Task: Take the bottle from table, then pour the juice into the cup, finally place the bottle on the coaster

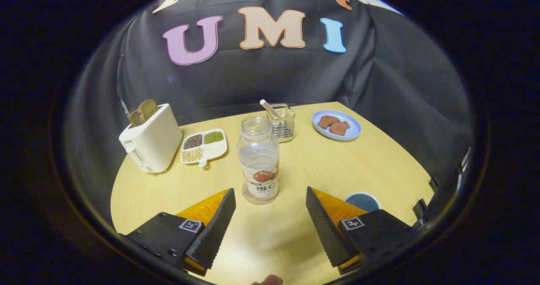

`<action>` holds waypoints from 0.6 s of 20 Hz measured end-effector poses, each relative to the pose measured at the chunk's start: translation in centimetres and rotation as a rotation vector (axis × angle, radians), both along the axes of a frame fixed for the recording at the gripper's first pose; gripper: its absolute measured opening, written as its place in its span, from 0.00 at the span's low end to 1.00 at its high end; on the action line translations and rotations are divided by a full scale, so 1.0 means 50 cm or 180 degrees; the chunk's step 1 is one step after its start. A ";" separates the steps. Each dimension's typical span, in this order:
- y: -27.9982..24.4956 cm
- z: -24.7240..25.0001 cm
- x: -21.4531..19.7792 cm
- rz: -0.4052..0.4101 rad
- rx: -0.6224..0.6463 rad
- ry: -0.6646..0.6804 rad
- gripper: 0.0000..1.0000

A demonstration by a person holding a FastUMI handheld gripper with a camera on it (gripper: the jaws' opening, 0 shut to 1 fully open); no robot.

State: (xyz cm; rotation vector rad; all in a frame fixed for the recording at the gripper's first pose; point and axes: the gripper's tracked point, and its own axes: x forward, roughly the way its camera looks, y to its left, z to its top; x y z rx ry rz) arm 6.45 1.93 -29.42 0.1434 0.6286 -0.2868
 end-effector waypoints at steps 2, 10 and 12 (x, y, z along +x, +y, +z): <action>-0.001 0.043 -0.006 0.0131 -0.0001 -0.0115 1.00; 0.017 0.206 -0.033 0.0614 -0.0107 -0.0532 1.00; 0.018 0.245 -0.039 0.0673 -0.0060 -0.0645 1.00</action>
